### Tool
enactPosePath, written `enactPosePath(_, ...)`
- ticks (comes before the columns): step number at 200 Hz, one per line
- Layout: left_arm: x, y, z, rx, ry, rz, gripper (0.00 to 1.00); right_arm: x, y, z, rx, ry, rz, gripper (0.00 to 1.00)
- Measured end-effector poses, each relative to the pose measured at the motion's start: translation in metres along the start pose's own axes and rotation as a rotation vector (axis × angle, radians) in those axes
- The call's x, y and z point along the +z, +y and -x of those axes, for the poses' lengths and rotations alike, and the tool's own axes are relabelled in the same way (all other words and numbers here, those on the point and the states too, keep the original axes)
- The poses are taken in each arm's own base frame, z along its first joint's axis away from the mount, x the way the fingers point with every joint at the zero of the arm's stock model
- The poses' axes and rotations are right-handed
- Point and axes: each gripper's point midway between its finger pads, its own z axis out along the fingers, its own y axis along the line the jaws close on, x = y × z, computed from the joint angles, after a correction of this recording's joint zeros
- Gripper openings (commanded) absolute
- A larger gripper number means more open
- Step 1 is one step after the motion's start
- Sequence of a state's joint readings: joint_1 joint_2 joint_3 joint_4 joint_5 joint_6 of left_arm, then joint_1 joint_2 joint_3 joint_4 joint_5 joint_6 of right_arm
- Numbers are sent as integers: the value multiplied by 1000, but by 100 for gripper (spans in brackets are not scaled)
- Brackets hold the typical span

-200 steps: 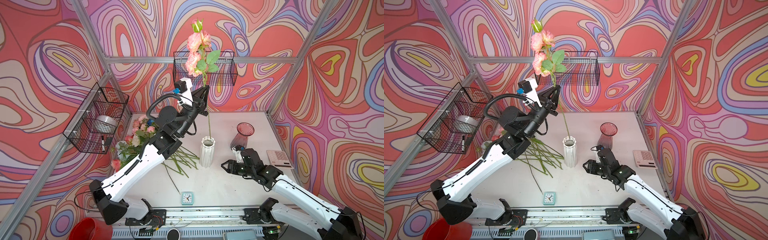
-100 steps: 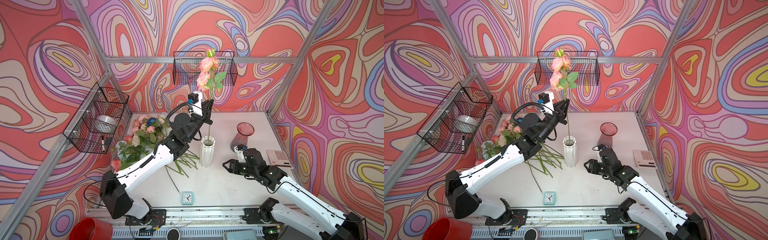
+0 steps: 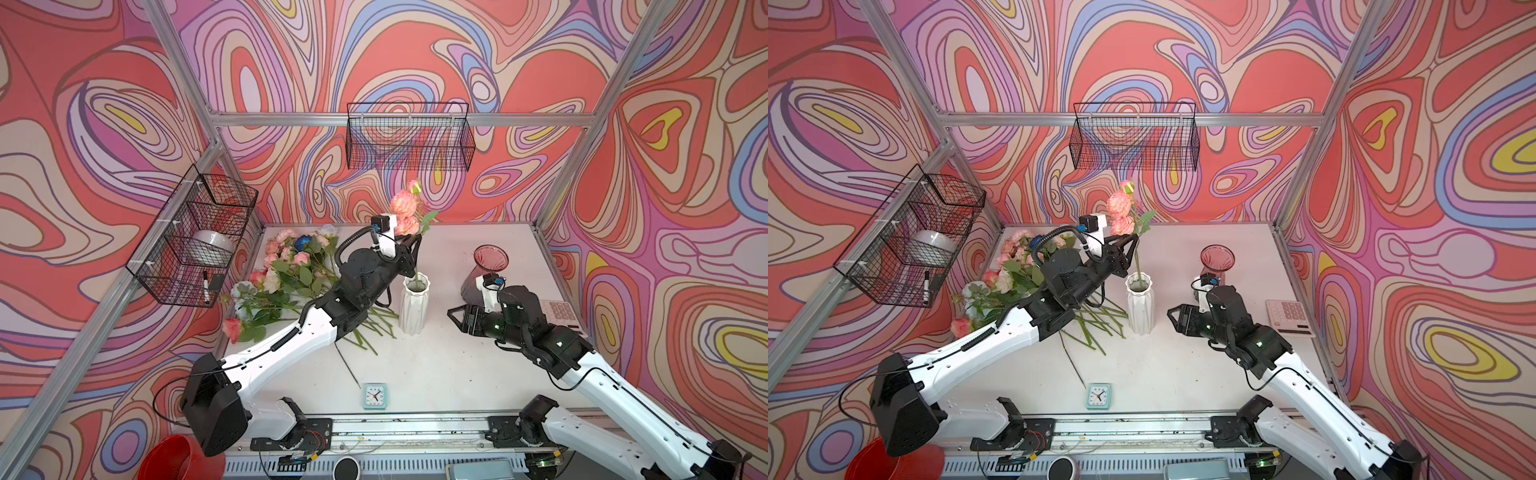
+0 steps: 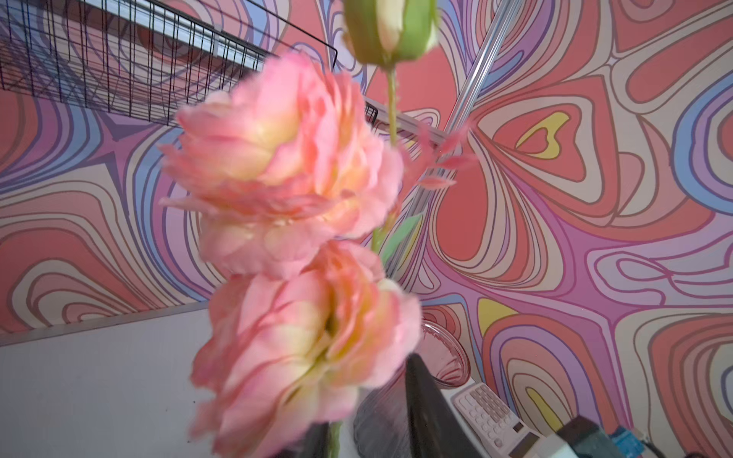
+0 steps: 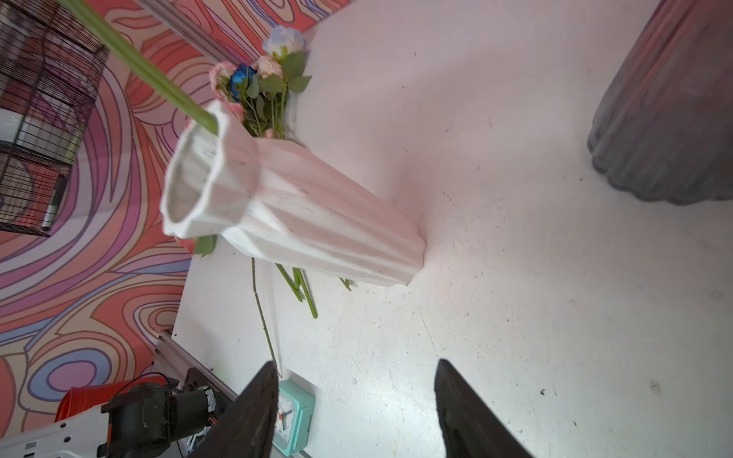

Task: Arrange the flowers into the vase
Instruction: 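Open the left gripper to release the rose while the right moves toward the pink vase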

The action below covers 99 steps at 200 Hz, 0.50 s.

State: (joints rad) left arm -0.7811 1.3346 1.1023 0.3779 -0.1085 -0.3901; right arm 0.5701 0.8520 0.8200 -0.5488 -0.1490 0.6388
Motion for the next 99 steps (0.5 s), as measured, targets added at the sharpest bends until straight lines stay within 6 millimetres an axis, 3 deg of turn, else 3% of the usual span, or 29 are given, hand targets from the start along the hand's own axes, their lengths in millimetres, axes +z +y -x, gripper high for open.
enactPosePath(41,-26,0,8,-45,49,18,46,-29,7,30,-42,-154,-8,69)
enactPosePath(79,-83,0,44,-113,-6,31,56,-47,-2,44,-65,-258,-66,80)
enactPosePath(99,-110,14,43,-152,-1,89,64,-41,-11,43,-74,-248,-116,80)
